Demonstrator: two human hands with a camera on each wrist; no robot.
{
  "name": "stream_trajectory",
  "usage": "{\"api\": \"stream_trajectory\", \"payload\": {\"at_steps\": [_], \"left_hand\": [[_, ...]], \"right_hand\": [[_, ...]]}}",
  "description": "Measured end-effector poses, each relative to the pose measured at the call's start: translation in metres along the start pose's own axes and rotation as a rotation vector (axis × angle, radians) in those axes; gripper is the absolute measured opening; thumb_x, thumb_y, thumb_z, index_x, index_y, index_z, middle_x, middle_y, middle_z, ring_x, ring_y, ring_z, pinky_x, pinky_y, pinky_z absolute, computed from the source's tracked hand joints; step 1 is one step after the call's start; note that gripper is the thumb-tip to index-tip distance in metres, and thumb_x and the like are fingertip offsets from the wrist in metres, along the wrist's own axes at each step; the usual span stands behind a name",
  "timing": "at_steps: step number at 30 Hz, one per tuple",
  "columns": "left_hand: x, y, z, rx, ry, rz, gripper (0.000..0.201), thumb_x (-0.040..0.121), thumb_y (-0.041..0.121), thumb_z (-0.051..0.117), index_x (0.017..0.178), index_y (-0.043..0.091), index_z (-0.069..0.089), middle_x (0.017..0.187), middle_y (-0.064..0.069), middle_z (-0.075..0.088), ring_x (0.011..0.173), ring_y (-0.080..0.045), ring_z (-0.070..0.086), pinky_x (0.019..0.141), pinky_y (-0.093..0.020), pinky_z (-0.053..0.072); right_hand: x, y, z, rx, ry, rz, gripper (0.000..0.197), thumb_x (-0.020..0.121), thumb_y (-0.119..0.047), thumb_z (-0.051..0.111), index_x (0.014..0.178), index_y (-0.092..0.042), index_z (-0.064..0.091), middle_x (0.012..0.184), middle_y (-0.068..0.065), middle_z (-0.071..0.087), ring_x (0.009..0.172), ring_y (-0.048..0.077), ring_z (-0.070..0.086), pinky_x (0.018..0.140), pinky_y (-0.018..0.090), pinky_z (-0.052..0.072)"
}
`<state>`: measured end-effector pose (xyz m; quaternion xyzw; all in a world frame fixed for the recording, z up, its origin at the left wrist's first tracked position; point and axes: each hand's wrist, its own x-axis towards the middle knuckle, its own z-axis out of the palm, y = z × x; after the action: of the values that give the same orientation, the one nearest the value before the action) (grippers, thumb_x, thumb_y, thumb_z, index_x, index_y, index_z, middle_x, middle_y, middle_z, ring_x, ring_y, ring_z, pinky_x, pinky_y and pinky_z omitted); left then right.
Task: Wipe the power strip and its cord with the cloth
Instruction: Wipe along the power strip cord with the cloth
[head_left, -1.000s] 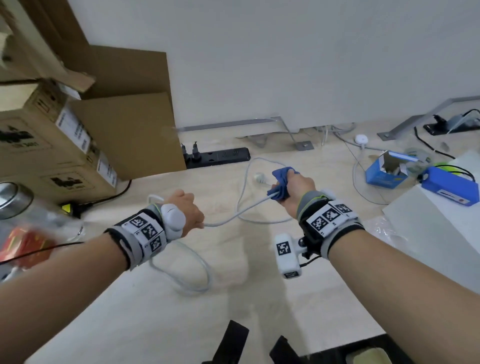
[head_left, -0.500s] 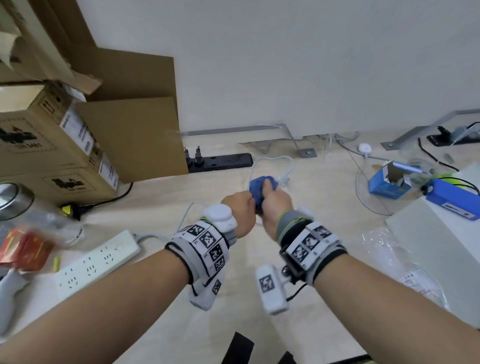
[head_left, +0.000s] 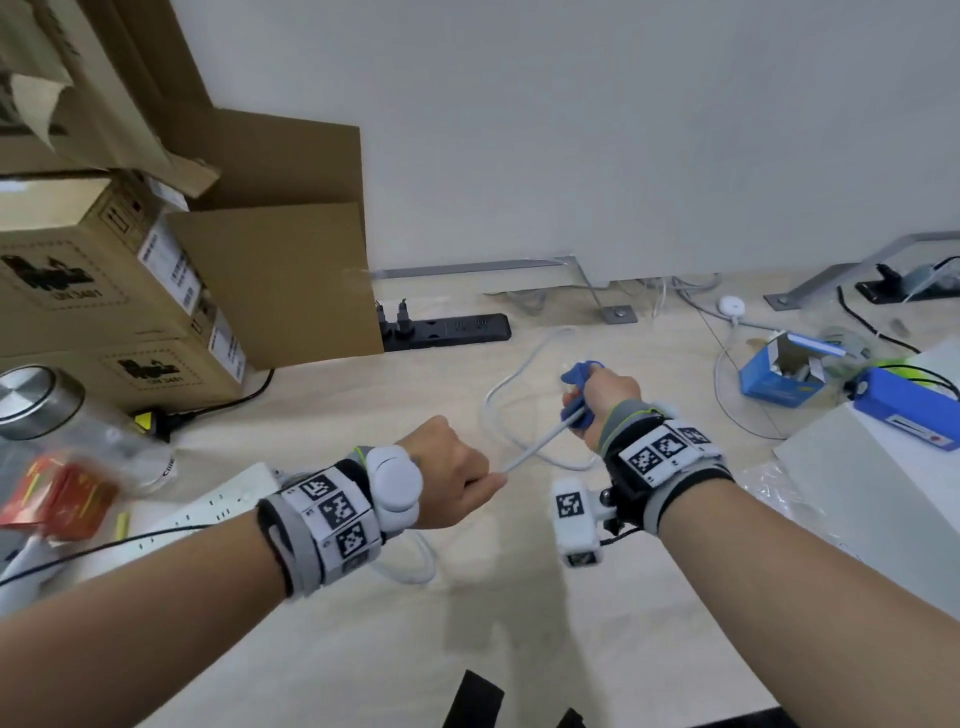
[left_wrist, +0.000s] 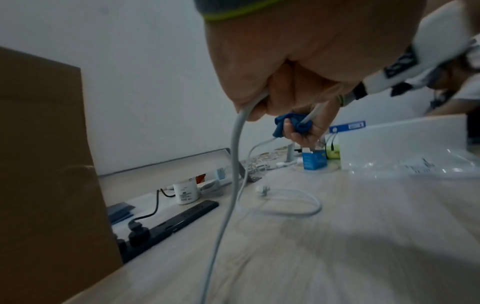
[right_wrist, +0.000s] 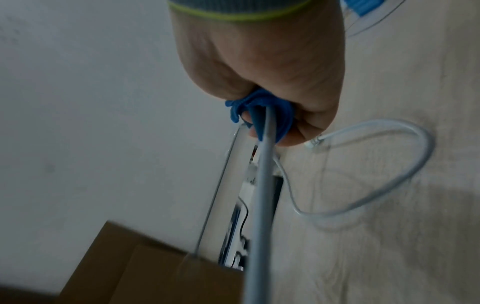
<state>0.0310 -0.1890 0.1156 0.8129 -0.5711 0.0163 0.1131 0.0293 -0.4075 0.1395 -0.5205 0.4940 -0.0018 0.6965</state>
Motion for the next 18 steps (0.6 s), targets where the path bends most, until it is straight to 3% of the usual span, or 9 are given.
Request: {"api": "stream_trajectory", "payload": {"at_steps": [2, 3, 4, 5, 6, 8, 11, 15, 18], "left_hand": [[-0.022, -0.012, -0.001, 0.03, -0.135, 0.041, 0.052, 0.094, 0.042, 0.029, 0.048, 0.019, 0.033, 0.037, -0.005, 0.045, 0.037, -0.032, 0.026, 0.069, -0.026, 0.035], [-0.033, -0.021, -0.001, 0.042, -0.243, 0.007, 0.057, 0.096, 0.046, 0.02, 0.049, 0.019, 0.038, 0.041, -0.005, 0.051, 0.038, -0.032, 0.03, 0.072, -0.028, 0.037], [-0.042, -0.03, -0.004, 0.083, -0.361, -0.046, 0.062, 0.096, 0.05, 0.012, 0.053, 0.019, 0.044, 0.048, -0.005, 0.057, 0.042, -0.031, 0.035, 0.076, -0.03, 0.038], [-0.046, -0.041, -0.005, 0.135, -0.482, -0.108, 0.063, 0.095, 0.051, 0.01, 0.059, 0.019, 0.051, 0.058, -0.004, 0.064, 0.048, -0.03, 0.043, 0.081, -0.032, 0.038], [-0.046, -0.049, -0.006, 0.183, -0.571, -0.164, 0.061, 0.096, 0.049, 0.013, 0.069, 0.018, 0.058, 0.07, -0.004, 0.069, 0.057, -0.03, 0.052, 0.085, -0.034, 0.038], [-0.04, -0.058, -0.007, 0.233, -0.643, -0.271, 0.047, 0.097, 0.046, 0.023, 0.096, 0.021, 0.063, 0.095, -0.002, 0.071, 0.083, -0.029, 0.062, 0.09, -0.036, 0.039], [-0.027, -0.043, 0.002, 0.066, -0.553, -0.433, 0.036, 0.095, 0.043, 0.036, 0.128, 0.032, 0.042, 0.116, 0.004, 0.066, 0.105, -0.026, 0.06, 0.092, -0.037, 0.045], [0.0, 0.004, 0.013, -0.465, -0.218, -0.657, 0.03, 0.092, 0.038, 0.049, 0.121, 0.032, 0.047, 0.097, 0.011, 0.065, 0.088, -0.015, 0.062, 0.082, -0.034, 0.049], [0.02, 0.025, 0.018, -0.585, -0.096, -0.714, 0.019, 0.092, 0.035, 0.052, 0.109, 0.029, 0.056, 0.085, 0.011, 0.061, 0.078, -0.014, 0.058, 0.076, -0.03, 0.047]], "right_hand": [[0.008, -0.008, -0.015, -0.046, 0.039, -0.017, 0.037, 0.099, -0.009, 0.031, 0.068, -0.006, 0.05, 0.057, 0.02, 0.053, 0.021, 0.017, 0.036, 0.027, 0.011, 0.028], [0.012, -0.011, -0.019, -0.051, 0.061, -0.02, 0.038, 0.101, -0.013, 0.029, 0.073, -0.005, 0.053, 0.078, 0.027, 0.062, 0.027, 0.02, 0.043, 0.026, 0.011, 0.029], [0.013, -0.013, -0.021, -0.031, 0.056, -0.024, 0.037, 0.103, -0.017, 0.029, 0.086, -0.002, 0.057, 0.103, 0.027, 0.064, 0.035, 0.022, 0.05, 0.026, 0.011, 0.032], [0.012, -0.013, -0.02, -0.017, 0.038, -0.033, 0.035, 0.104, -0.02, 0.029, 0.105, 0.0, 0.057, 0.115, 0.024, 0.062, 0.041, 0.021, 0.054, 0.026, 0.013, 0.035], [0.01, -0.012, -0.016, -0.007, 0.01, -0.04, 0.035, 0.104, -0.023, 0.029, 0.117, -0.002, 0.053, 0.109, 0.021, 0.063, 0.045, 0.021, 0.057, 0.025, 0.014, 0.035], [0.003, -0.007, -0.003, 0.054, -0.045, -0.061, 0.031, 0.105, -0.029, 0.031, 0.106, -0.007, 0.053, 0.08, 0.015, 0.06, 0.055, 0.02, 0.057, 0.029, 0.017, 0.038], [-0.003, -0.002, 0.011, 0.145, -0.083, -0.068, 0.027, 0.103, -0.029, 0.037, 0.096, -0.007, 0.051, 0.069, 0.012, 0.051, 0.053, 0.018, 0.048, 0.034, 0.015, 0.037], [-0.008, -0.004, 0.018, 0.282, -0.077, -0.079, 0.029, 0.102, -0.033, 0.039, 0.1, -0.007, 0.05, 0.069, 0.011, 0.05, 0.052, 0.018, 0.044, 0.036, 0.014, 0.038], [-0.01, -0.005, 0.019, 0.359, -0.068, -0.087, 0.031, 0.101, -0.035, 0.04, 0.1, -0.006, 0.052, 0.069, 0.012, 0.051, 0.054, 0.018, 0.047, 0.04, 0.017, 0.04]]}}
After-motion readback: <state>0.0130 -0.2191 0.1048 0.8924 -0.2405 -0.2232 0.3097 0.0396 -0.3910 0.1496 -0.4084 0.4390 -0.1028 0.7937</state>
